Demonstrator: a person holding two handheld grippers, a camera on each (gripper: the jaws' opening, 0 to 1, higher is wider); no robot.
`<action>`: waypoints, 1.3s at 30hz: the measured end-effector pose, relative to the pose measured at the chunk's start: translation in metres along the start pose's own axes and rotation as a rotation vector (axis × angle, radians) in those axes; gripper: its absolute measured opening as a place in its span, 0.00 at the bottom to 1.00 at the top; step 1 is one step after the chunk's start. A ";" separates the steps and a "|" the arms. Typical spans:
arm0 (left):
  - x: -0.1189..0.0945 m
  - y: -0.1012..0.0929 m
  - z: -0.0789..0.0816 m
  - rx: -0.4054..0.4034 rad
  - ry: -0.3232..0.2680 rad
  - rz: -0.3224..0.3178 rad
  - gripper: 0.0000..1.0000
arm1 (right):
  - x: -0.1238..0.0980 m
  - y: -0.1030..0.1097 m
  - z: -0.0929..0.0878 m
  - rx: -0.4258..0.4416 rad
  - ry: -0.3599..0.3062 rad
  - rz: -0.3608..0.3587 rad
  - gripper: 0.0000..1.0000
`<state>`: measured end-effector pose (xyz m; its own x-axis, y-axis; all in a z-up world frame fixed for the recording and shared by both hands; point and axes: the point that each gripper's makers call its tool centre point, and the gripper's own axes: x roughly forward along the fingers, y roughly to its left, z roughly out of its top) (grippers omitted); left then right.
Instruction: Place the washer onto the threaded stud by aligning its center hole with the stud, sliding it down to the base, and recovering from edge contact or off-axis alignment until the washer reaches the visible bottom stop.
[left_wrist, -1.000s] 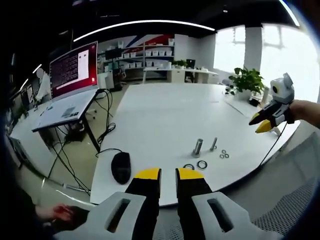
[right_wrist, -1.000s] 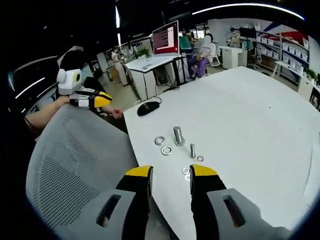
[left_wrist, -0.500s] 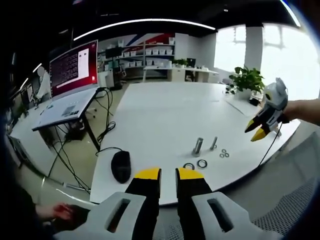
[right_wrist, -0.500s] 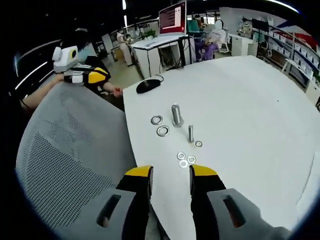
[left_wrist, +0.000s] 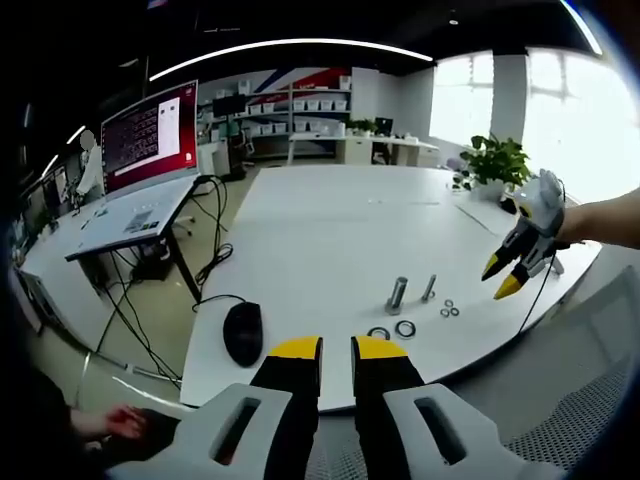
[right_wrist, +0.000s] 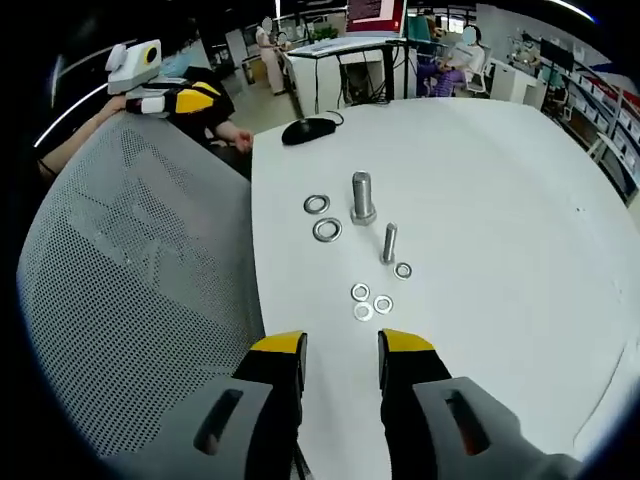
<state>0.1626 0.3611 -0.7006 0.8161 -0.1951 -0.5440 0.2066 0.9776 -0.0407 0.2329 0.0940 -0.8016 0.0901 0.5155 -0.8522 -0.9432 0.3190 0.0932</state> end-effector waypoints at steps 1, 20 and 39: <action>0.000 0.000 0.000 -0.001 -0.001 0.001 0.09 | 0.001 -0.001 0.000 -0.002 0.000 -0.001 0.30; 0.000 0.001 0.000 -0.015 0.002 -0.001 0.09 | 0.029 -0.005 0.009 -0.105 0.095 0.022 0.30; 0.002 -0.004 -0.005 0.012 0.038 -0.025 0.07 | 0.050 -0.006 -0.009 -0.128 0.201 0.054 0.28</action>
<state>0.1604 0.3571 -0.7055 0.7899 -0.2158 -0.5741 0.2332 0.9714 -0.0444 0.2400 0.1110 -0.8491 -0.0147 0.3567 -0.9341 -0.9788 0.1855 0.0863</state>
